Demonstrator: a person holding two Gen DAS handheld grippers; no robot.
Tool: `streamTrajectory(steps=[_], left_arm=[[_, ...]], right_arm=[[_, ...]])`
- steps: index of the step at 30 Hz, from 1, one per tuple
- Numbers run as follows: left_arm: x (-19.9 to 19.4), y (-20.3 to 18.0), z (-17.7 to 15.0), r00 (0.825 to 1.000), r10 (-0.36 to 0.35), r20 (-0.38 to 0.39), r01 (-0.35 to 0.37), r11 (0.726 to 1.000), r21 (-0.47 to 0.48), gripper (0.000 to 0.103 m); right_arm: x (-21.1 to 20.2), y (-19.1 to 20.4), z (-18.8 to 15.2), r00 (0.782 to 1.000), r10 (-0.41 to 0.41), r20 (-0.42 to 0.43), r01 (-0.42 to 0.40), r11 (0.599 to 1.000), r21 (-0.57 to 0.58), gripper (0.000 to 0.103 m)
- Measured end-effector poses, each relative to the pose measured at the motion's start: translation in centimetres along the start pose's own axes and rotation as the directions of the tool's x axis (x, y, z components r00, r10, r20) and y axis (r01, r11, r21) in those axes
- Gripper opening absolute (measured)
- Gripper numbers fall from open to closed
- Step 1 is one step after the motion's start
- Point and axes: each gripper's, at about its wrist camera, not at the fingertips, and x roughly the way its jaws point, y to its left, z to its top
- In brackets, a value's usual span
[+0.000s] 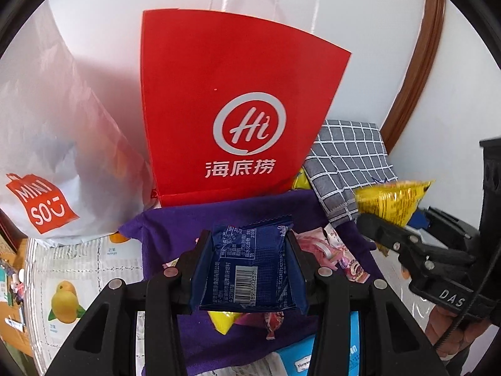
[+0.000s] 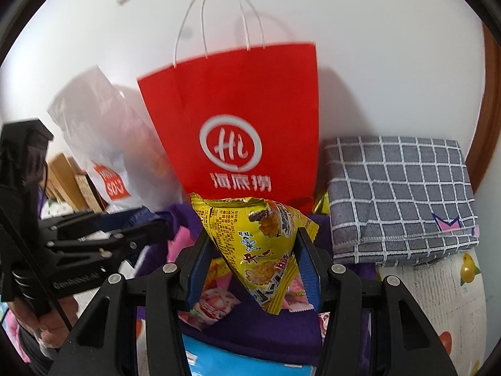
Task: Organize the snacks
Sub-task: 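Carry the blue packet and yellow bag over the purple towel with both tools, then open both tools to drop the two packets onto the towel pile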
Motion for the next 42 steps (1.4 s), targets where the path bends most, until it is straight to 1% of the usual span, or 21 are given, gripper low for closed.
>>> streamTrajectory(steps=[3, 9, 13, 16, 20, 23, 28, 32, 36, 38, 42], left_arm=[[0.2, 0.6, 0.0, 1.000, -0.002, -0.005, 0.002, 1.000, -0.019, 0.042], [1.0, 1.5, -0.1, 1.000, -0.017, -0.020, 0.016, 0.999, -0.048, 0.042], [1.9, 1.3, -0.2, 0.999, -0.028, -0.041, 0.026, 0.999, -0.045, 0.042], [2.5, 0.8, -0.3, 0.998, -0.039, -0.056, 0.036, 0.999, -0.039, 0.042], [3.3, 0.2, -0.6, 0.994, -0.074, -0.082, 0.071, 0.997, -0.044, 0.042], [4.1, 0.0, -0.8, 0.992, -0.075, -0.106, 0.070, 0.996, -0.048, 0.042], [4.7, -0.2, -0.9, 0.989, -0.077, -0.128, 0.071, 0.996, -0.051, 0.042], [5.3, -0.2, -1.0, 0.986, -0.069, -0.149, 0.061, 0.997, -0.056, 0.042], [5.8, -0.3, -1.3, 0.983, -0.071, -0.170, 0.062, 0.996, -0.058, 0.042], [5.9, -0.5, -1.3, 0.984, -0.067, -0.167, 0.059, 0.997, -0.052, 0.042], [5.8, -0.5, -1.3, 0.983, -0.074, -0.169, 0.065, 0.996, -0.054, 0.042]], right_arm=[[0.6, -0.7, -0.4, 1.000, -0.013, -0.028, 0.013, 1.000, -0.021, 0.051], [1.2, -2.4, -0.2, 0.998, -0.033, -0.044, 0.032, 0.999, -0.009, 0.051], [2.4, -2.8, -0.6, 0.995, -0.052, -0.089, 0.050, 0.998, -0.029, 0.051], [3.8, -2.6, -1.1, 0.987, -0.039, -0.153, 0.032, 0.998, -0.047, 0.051], [5.2, -1.6, -2.0, 0.980, -0.032, -0.197, 0.015, 0.996, -0.091, 0.051], [6.2, -0.8, -2.7, 0.973, -0.046, -0.225, 0.016, 0.991, -0.133, 0.051], [7.4, -1.5, -3.1, 0.957, -0.070, -0.280, 0.041, 0.993, -0.108, 0.051], [7.8, -2.0, -3.3, 0.947, -0.083, -0.312, 0.051, 0.993, -0.109, 0.052], [7.8, -1.6, -3.6, 0.942, -0.105, -0.318, 0.062, 0.988, -0.142, 0.052], [8.0, -1.4, -3.7, 0.940, -0.116, -0.321, 0.068, 0.985, -0.157, 0.053], [8.3, -1.4, -3.8, 0.933, -0.124, -0.339, 0.072, 0.984, -0.161, 0.058]])
